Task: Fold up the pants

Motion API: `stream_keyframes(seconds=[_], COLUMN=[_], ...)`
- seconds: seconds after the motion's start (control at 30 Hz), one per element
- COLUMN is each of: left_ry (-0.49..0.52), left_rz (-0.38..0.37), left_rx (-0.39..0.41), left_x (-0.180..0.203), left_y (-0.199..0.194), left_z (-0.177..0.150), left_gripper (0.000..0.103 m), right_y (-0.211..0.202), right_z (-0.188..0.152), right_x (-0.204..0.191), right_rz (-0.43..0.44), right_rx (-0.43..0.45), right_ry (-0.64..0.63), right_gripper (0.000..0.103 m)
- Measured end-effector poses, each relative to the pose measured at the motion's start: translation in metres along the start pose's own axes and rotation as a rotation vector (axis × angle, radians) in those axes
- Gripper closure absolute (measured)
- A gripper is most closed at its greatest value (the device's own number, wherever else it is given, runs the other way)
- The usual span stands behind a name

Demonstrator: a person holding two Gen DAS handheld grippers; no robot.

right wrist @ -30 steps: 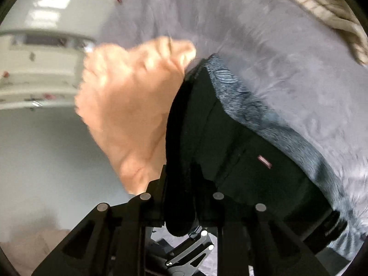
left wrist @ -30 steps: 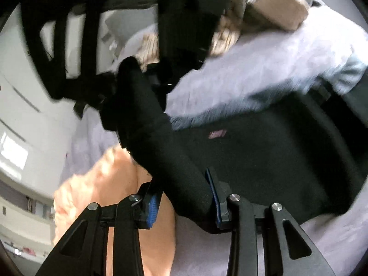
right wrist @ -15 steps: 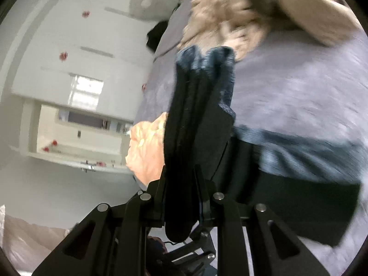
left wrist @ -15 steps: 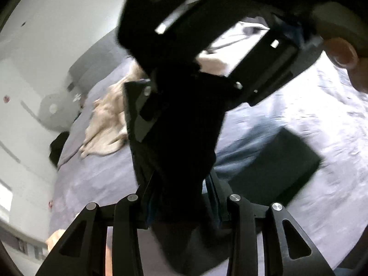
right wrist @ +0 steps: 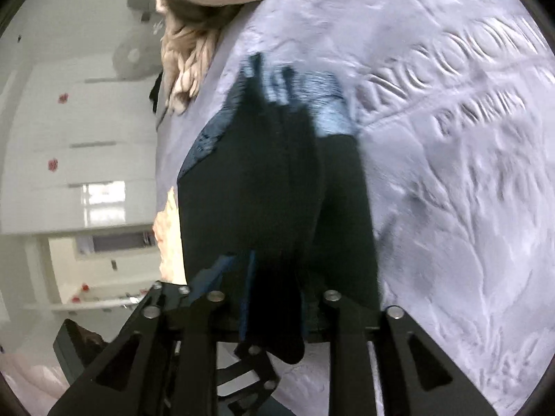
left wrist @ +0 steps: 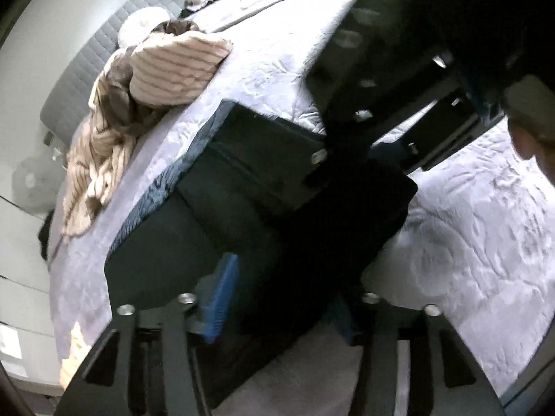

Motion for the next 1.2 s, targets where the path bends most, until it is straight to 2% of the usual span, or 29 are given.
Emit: stream_keyframes(seconds=[0.03,0.13,0.2,0.3,0.4,0.5,0.57,0.6,0.63,0.67,0.7,0.77,0.87,1.2], left_ry=[-0.031,-0.131,-0.17,-0.252,-0.376,-0.51,-0.549,-0.563,-0.579,-0.582,-0.587,-0.596,-0.597,-0.597], left_rz=[-0.03,-0.071,-0.042,0.022,0.062,0.081,0.078,0.072,0.069,0.073,0.078,0.066,0.052,0.056], left_rx=[-0.012,-0.03,-0.045,-0.108,-0.179,-0.227,-0.25,-0.26,-0.27,-0.275,-0.274,-0.277,-0.295,-0.341], left_x=[-0.004,-0.028,-0.047,-0.085,-0.119,-0.146,-0.154,-0.154,-0.155,-0.157,-0.157,-0.156,-0.157,-0.157], left_y=[-0.005,-0.025,-0.031,-0.029,-0.015,-0.001,0.009,0.01,0.012,0.014,0.013,0.011,0.012,0.007], left_z=[-0.003,-0.013,-0.019,-0.035,-0.052,-0.069,-0.078,-0.082,-0.085,-0.085,-0.085,-0.086,-0.09,-0.094], left_gripper=[0.032,0.03,0.03,0.03,0.03,0.03,0.029,0.029,0.023,0.013,0.011,0.01,0.01,0.01], right_y=[-0.002,-0.009,-0.013,-0.021,-0.029,-0.034,-0.029,-0.019,-0.008,0.001,0.004,0.021,0.015,0.015], right_z=[-0.001,-0.006,-0.005,-0.001,0.002,0.005,0.005,0.004,0.003,0.001,-0.005,-0.012,-0.014,-0.015], right_x=[0.002,-0.003,-0.012,-0.023,-0.035,-0.056,-0.074,-0.079,-0.08,-0.078,-0.07,-0.053,-0.046,-0.051], right_rz=[-0.005,-0.054,-0.126,-0.306,-0.418,-0.459,-0.45,-0.458,-0.475,-0.492,-0.52,-0.599,-0.584,-0.622], right_rx=[0.003,0.007,0.018,0.053,0.115,0.193,0.213,0.197,0.17,0.145,0.127,0.085,0.12,0.098], right_ry=[0.018,-0.008,-0.05,-0.148,-0.207,-0.273,-0.318,-0.343,-0.359,-0.37,-0.386,-0.402,-0.363,-0.37], right_gripper=[0.078,0.075,0.073,0.061,0.06,0.06,0.06,0.06,0.06,0.06,0.06,0.06,0.06,0.059])
Point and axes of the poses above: each gripper's, at about its wrist camera, not at the fingertips, and y roughly the way its jaws point, x to its right, z to its top, the point moved 5 cm from there along y, roughly the way its jaws point, and after that the axes turned 12 degrees about x, right-handed, at the moved point
